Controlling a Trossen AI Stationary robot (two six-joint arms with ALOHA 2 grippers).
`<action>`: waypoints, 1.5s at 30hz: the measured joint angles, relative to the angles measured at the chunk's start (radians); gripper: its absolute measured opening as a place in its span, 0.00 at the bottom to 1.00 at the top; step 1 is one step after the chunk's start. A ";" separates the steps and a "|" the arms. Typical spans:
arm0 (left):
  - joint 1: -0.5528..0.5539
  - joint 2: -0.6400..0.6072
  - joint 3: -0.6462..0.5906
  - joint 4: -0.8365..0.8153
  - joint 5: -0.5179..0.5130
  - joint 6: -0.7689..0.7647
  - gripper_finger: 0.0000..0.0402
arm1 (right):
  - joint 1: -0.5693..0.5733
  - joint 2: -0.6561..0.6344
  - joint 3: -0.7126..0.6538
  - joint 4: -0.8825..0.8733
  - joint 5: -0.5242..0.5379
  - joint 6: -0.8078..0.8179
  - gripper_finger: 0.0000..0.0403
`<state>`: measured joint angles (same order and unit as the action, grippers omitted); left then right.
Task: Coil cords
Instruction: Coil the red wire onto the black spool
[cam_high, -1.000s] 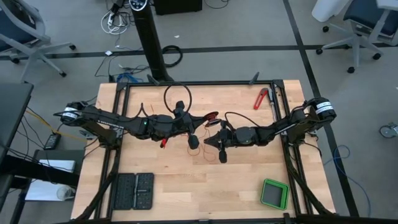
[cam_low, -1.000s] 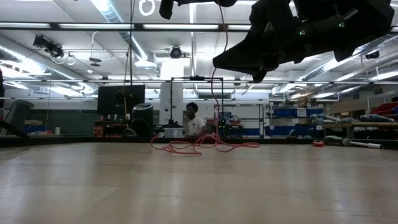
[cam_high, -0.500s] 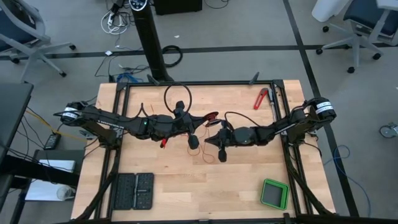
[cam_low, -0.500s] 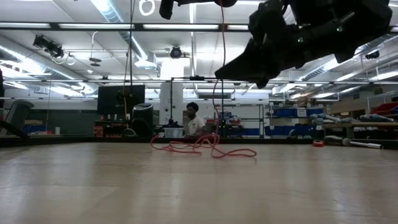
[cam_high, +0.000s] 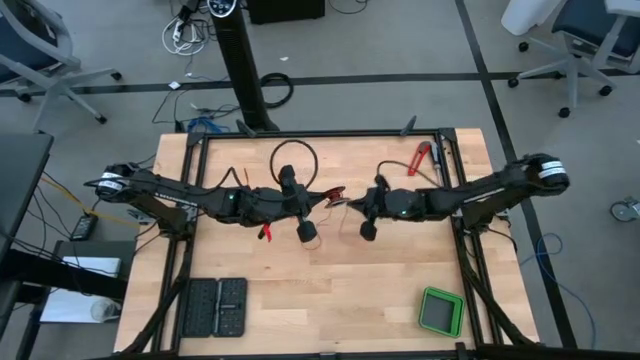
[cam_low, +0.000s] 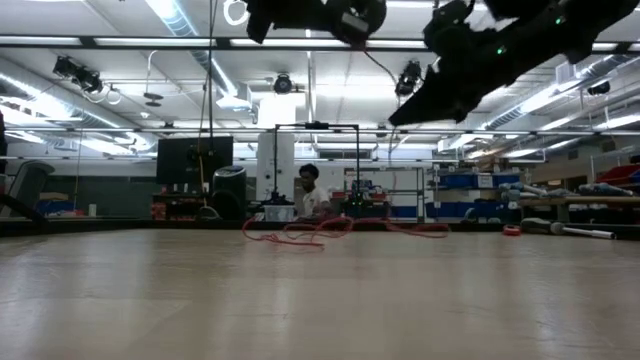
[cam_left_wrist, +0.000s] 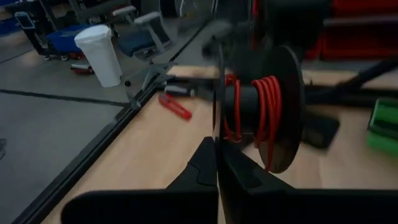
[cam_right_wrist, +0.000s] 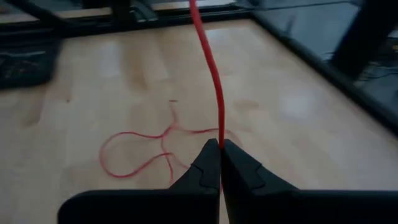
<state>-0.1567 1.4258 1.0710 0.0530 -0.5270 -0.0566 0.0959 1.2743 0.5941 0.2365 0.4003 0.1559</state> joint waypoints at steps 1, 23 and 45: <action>0.003 0.000 0.000 -0.024 0.000 0.001 0.00 | 0.001 -0.033 0.000 -0.036 0.017 0.000 0.00; 0.047 0.038 0.000 -0.153 -0.033 -0.060 0.00 | 0.064 -0.187 0.057 0.121 -0.031 -0.076 0.00; 0.051 0.089 0.000 -0.013 0.002 -0.080 0.00 | 0.127 0.194 0.313 0.127 0.087 -0.251 0.00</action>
<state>-0.1053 1.5143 1.0706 0.0403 -0.5249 -0.1371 0.2230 1.4687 0.9070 0.3634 0.4876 -0.0949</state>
